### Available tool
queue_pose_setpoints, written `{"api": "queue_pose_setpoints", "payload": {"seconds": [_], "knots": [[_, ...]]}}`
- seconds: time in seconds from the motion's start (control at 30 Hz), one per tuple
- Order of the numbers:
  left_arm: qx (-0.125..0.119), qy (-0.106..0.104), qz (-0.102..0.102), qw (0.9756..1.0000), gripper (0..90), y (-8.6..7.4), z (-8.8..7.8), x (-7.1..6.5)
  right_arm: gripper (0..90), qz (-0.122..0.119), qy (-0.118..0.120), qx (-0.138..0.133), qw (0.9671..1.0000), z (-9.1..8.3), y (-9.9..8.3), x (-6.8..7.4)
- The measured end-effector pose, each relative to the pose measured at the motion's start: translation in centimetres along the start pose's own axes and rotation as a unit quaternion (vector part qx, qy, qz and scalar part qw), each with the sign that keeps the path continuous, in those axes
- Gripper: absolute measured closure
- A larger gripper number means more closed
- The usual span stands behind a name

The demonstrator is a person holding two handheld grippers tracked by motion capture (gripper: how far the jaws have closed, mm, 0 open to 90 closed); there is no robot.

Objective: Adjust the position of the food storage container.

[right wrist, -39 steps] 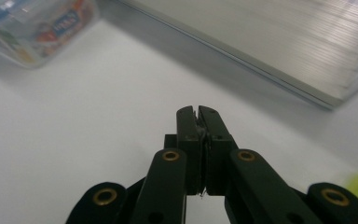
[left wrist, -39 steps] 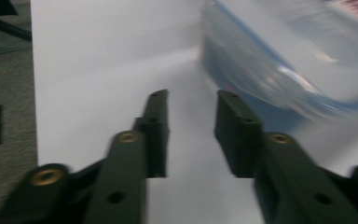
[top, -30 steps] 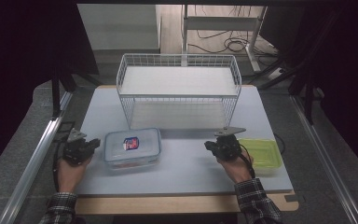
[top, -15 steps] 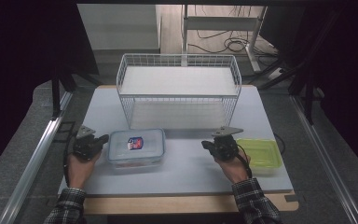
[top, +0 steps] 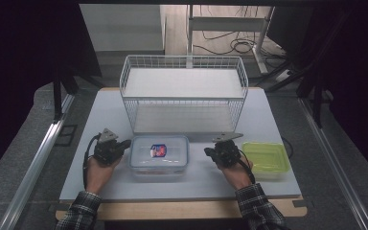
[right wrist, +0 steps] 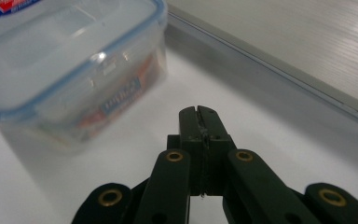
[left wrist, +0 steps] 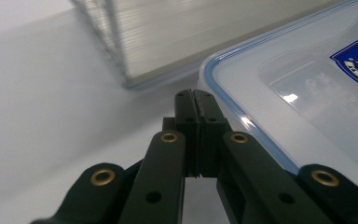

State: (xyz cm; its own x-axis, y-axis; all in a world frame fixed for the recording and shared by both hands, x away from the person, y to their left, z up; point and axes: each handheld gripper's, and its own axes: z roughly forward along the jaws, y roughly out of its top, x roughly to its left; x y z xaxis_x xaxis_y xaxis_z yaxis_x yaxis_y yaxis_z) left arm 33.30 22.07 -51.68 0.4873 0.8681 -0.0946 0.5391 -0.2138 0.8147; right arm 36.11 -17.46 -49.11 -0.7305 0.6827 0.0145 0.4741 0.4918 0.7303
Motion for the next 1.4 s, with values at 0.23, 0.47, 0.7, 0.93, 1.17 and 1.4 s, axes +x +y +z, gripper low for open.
{"api": "queue_pose_setpoints", "payload": {"seconds": [0.23,0.47,0.7,0.93,1.17,1.4], "knots": [[0.0,-0.029,0.013,0.9995,89.9,0.6,1.2,-2.1,89.4,0.012,-0.001,0.007,0.9999,0.0,-0.2,-0.1],[0.003,-0.051,0.019,0.9985,90.0,0.6,1.3,-3.8,89.2,0.006,-0.001,0.023,0.9997,-0.3,-0.9,0.5],[0.009,-0.066,0.025,0.9974,90.0,0.6,1.0,-5.3,89.7,0.011,-0.018,0.035,0.9992,-1.2,-1.9,0.7],[0.015,-0.082,0.023,0.9963,89.9,0.3,0.1,-5.8,89.7,0.015,-0.017,0.038,0.999,-1.8,-2.3,0.8],[0.005,-0.062,0.009,0.998,67.8,-0.5,-2.3,-4.7,78.8,0.026,-0.03,0.008,0.9992,-3.9,-2.6,0.4],[0.002,-0.063,0.0,0.998,26.5,-2.0,-3.7,-3.7,42.7,0.047,-0.045,-0.025,0.9976,-5.3,-3.1,-0.3]]}}
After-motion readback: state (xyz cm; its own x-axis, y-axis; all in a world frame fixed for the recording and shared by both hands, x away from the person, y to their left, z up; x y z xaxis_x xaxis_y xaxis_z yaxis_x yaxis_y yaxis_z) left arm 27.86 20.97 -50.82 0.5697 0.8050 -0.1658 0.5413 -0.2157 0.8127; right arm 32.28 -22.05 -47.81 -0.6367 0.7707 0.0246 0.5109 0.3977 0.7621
